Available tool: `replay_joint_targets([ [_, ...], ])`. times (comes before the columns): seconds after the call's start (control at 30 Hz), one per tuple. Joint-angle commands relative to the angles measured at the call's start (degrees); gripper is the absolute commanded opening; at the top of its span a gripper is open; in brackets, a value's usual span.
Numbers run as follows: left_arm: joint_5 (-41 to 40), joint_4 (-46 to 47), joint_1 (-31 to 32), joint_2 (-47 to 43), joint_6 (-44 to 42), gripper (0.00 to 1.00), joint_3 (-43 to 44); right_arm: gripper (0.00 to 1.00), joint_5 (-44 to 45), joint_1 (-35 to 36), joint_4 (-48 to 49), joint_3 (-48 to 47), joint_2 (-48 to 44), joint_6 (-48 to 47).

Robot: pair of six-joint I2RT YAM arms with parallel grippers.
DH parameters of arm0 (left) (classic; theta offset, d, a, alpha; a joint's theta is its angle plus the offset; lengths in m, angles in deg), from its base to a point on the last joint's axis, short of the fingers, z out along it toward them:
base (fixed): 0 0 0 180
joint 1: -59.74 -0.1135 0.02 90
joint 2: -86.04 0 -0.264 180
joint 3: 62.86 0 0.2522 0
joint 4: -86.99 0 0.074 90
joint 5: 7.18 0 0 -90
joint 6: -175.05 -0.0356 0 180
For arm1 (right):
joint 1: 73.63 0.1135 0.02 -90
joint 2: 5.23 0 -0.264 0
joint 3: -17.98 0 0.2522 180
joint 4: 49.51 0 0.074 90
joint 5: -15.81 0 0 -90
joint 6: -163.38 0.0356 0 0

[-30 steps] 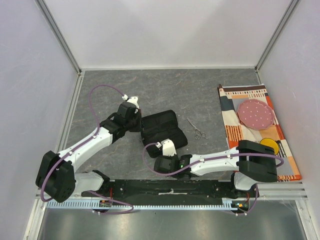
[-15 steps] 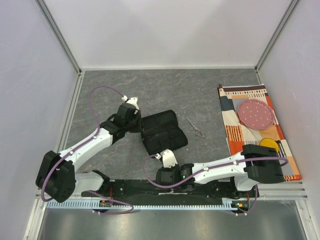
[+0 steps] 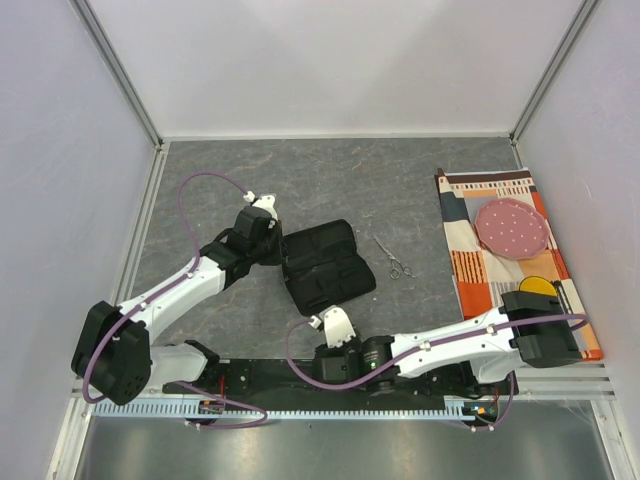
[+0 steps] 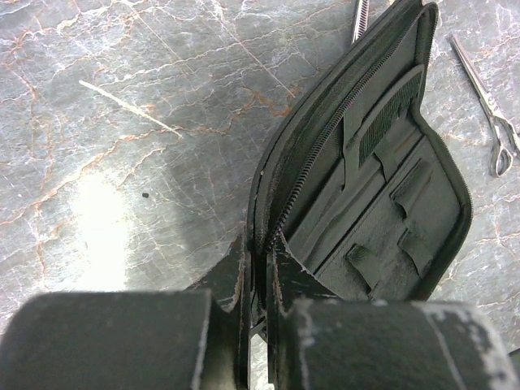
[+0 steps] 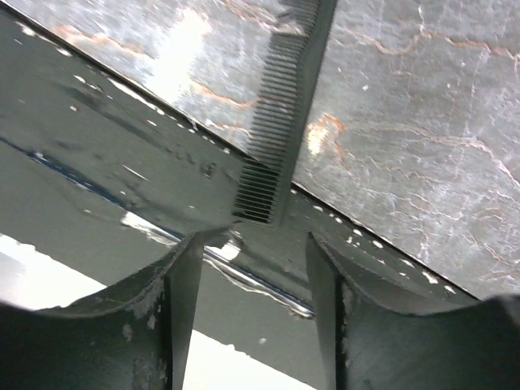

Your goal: Sort the hair-cutting tools

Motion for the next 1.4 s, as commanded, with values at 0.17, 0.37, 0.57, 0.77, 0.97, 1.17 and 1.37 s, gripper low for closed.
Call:
replay_joint_targets([
  [0.17, 0.46, 0.99, -0.22, -0.51, -0.71, 0.02, 0.28, 0.65, 3.22, -1.11, 0.55, -3.81, 5.58, 1.32],
  [0.37, 0.90, 1.17, -0.22, -0.33, -0.62, 0.02, 0.02, 0.65, 2.34, -2.34, 3.10, -2.04, 6.11, 2.99],
  [0.57, 1.43, 1.61, -0.22, 0.37, -0.44, 0.02, -0.51, 0.63, 0.58, -3.13, 6.52, 0.32, 7.78, 4.40],
  [0.77, 1.69, 1.96, -0.22, 0.63, -0.36, 0.02, -1.12, 0.58, -1.53, -3.57, 8.02, 3.67, 6.20, 5.46],
  [0.97, 1.78, 2.14, -0.31, 0.90, -0.27, 0.02, -1.39, 0.43, -4.61, -2.35, 8.11, 4.81, 6.90, 6.42],
  [1.17, 2.04, 2.57, -0.22, 0.37, 0.08, 0.02, -2.26, 0.41, -5.66, 0.37, 6.18, 5.43, 5.76, 9.14],
  [1.37, 2.04, 3.28, -0.22, 0.02, 0.35, 0.02, -2.97, 0.40, -4.96, 3.71, 1.80, 3.85, 3.65, 11.69],
])
